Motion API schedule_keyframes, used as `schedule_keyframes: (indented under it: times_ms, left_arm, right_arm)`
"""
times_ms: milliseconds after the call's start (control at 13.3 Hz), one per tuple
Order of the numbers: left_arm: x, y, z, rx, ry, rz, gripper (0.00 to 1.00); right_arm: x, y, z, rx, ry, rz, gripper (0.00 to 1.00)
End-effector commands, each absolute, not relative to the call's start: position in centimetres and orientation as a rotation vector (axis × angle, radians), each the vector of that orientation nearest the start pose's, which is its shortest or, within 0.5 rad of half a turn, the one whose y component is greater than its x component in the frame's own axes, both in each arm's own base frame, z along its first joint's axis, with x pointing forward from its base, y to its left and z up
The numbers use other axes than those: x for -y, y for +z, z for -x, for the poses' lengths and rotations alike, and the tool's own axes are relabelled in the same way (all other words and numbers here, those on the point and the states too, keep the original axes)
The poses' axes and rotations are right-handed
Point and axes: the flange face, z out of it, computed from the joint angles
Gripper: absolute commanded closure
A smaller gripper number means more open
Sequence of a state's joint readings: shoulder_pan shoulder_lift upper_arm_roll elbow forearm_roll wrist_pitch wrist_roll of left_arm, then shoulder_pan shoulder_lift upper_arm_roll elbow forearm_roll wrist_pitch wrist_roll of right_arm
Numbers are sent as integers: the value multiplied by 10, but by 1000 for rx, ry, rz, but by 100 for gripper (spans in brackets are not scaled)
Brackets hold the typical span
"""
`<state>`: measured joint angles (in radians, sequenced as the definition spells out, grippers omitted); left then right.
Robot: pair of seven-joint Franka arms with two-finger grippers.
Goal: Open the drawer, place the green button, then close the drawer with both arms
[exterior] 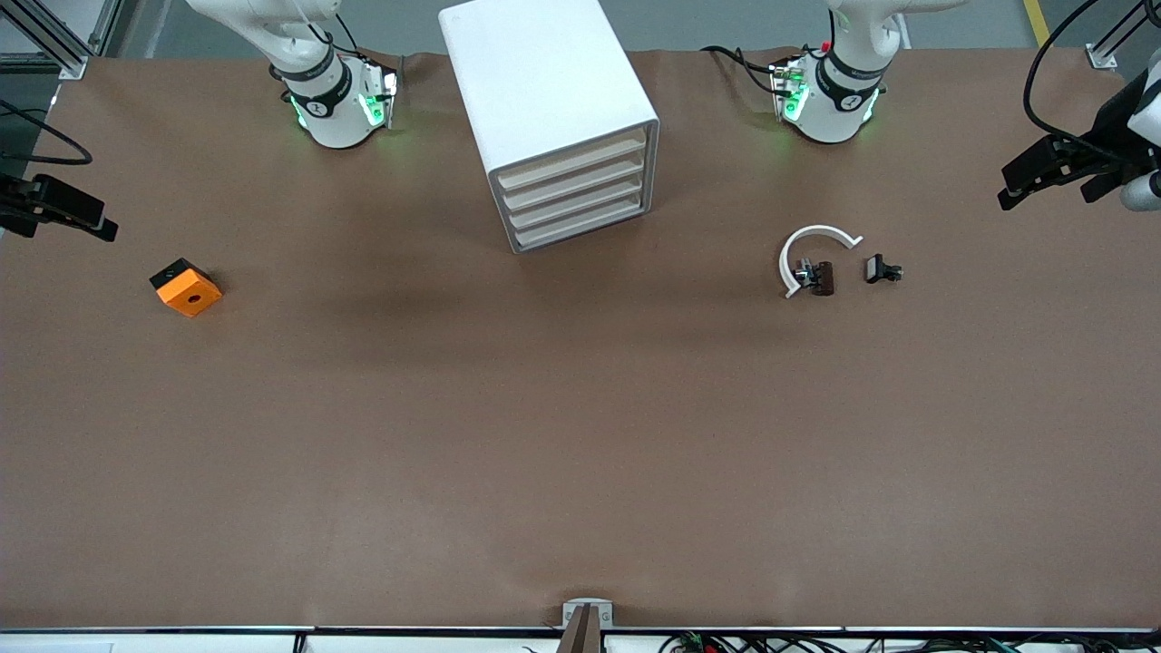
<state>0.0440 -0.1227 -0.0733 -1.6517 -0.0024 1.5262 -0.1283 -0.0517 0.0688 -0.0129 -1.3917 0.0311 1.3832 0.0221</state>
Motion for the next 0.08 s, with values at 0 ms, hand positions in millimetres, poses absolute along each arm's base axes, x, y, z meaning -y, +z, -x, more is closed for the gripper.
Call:
schedule_keyframes:
  times_ms: [0]
  left_arm:
    - [19, 653, -511, 191, 10, 3117, 0]
  right_arm:
    - [34, 657, -554, -126, 110, 3122, 0]
